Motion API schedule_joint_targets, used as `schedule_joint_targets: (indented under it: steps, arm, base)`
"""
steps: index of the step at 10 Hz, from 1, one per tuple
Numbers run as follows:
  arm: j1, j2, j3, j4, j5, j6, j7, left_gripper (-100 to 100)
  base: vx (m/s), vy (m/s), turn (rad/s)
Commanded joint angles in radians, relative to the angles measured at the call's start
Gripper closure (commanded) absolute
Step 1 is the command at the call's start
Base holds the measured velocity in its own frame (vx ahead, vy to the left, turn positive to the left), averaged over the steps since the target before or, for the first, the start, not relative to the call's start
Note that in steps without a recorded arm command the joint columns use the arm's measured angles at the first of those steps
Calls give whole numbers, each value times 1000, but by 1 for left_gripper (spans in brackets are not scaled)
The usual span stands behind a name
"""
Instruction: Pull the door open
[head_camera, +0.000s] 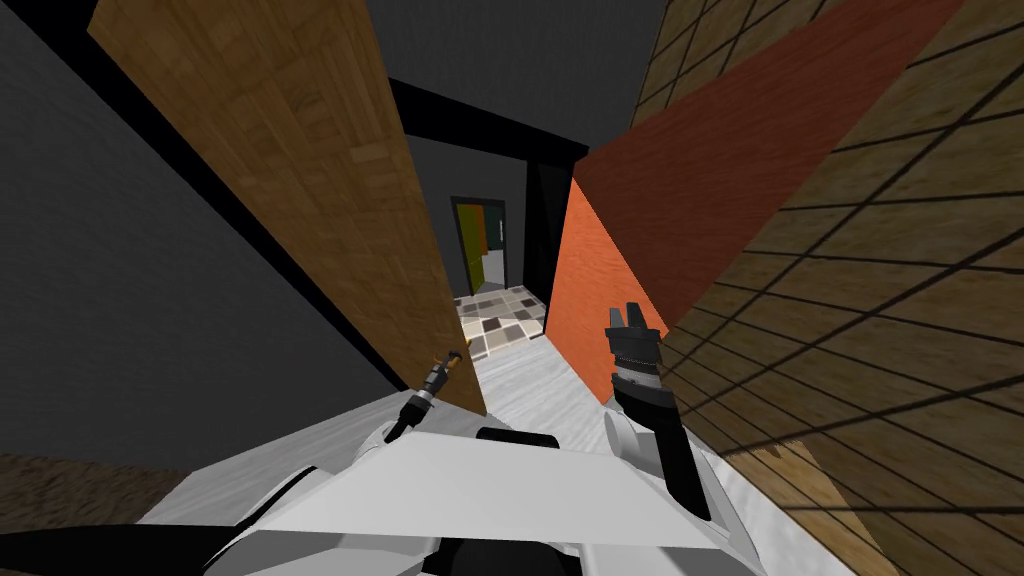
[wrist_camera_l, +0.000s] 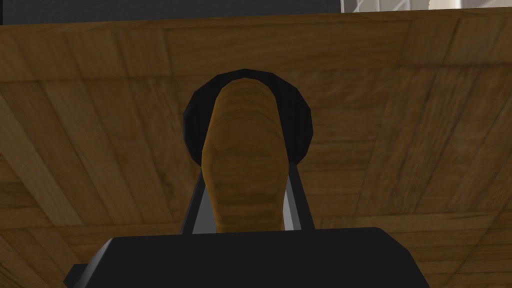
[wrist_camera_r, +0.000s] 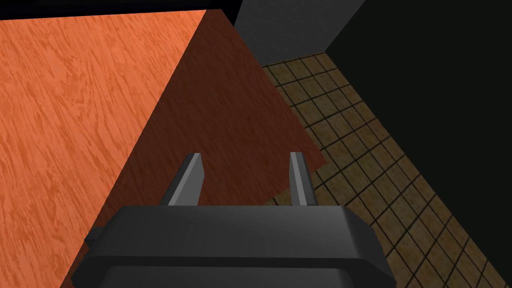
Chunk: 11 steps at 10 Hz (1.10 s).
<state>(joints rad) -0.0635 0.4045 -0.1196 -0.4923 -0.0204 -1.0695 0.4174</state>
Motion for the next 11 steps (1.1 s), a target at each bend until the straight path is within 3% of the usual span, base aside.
schedule_joint_targets:
  steps: [1,3,6,11]
  arm:
    - [-30,-13,-7,21,-5,3,-5,100]
    - [-21,-15,-8,7,-5,13,-5,100]
    - [-21,-10,-18,14,30,12,-16,100]
    - [-15,8,-39,22,122,18,-45,100]
  base:
    - [-126,153,-119]
    - [-47,60,-42]
    - [-152,42,-225]
    - [-210,96,-297]
